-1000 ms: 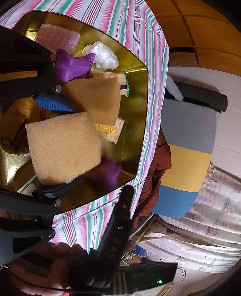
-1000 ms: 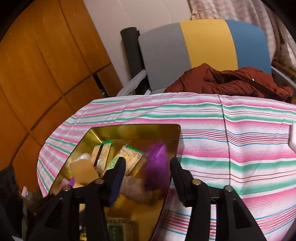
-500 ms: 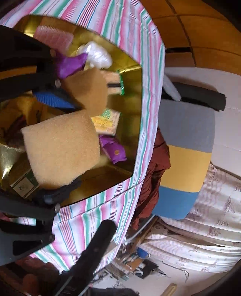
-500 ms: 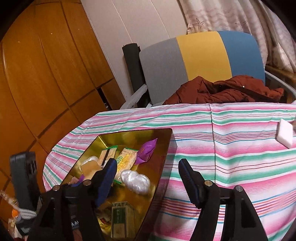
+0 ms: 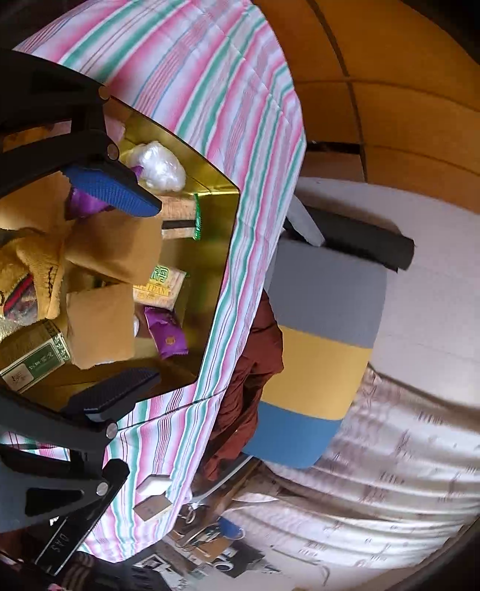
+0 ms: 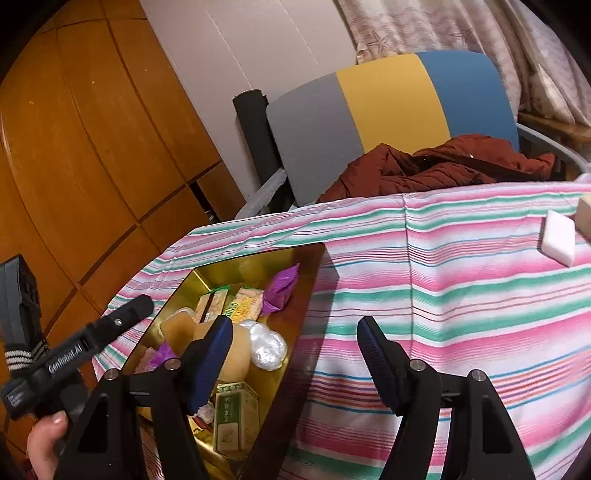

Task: Organize objects
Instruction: 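Carry the yellow sponge and purple packet to the gold tray and release both, then move both tools from the gold tray back to the last items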

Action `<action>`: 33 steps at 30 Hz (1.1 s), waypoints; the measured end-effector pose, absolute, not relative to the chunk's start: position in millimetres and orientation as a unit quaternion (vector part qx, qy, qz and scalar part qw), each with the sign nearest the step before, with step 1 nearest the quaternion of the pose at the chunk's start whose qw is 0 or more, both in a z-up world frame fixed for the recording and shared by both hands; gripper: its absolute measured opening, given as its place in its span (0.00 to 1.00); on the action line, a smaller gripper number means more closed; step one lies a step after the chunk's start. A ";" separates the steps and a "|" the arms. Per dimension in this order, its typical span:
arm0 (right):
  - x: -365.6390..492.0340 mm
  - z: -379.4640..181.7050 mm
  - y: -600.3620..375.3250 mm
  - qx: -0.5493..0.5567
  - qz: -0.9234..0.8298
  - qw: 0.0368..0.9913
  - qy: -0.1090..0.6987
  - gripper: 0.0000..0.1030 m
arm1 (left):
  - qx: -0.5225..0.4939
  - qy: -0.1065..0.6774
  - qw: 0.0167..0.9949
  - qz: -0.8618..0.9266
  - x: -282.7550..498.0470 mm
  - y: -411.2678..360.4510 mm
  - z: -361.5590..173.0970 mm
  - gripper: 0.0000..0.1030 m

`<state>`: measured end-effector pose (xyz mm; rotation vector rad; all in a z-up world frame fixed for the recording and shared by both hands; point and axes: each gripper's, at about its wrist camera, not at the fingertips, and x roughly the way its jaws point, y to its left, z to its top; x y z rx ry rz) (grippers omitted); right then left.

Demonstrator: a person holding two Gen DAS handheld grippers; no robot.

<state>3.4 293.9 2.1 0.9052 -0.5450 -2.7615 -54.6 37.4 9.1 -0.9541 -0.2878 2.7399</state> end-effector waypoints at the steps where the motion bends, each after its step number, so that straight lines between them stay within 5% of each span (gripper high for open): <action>1: 4.2 1.6 295.4 0.305 -0.930 0.091 -0.184 0.69 | -0.331 -0.106 0.114 0.931 -55.6 36.1 7.3 0.82; 11: 13.1 -5.1 312.3 0.308 -0.929 0.081 -0.187 0.71 | -0.349 -0.103 0.166 0.917 -40.1 69.1 -1.9 0.82; 33: 51.0 -43.7 475.8 0.342 -0.920 -0.061 -0.181 0.78 | -0.407 0.035 0.345 0.845 12.8 233.1 -28.0 0.82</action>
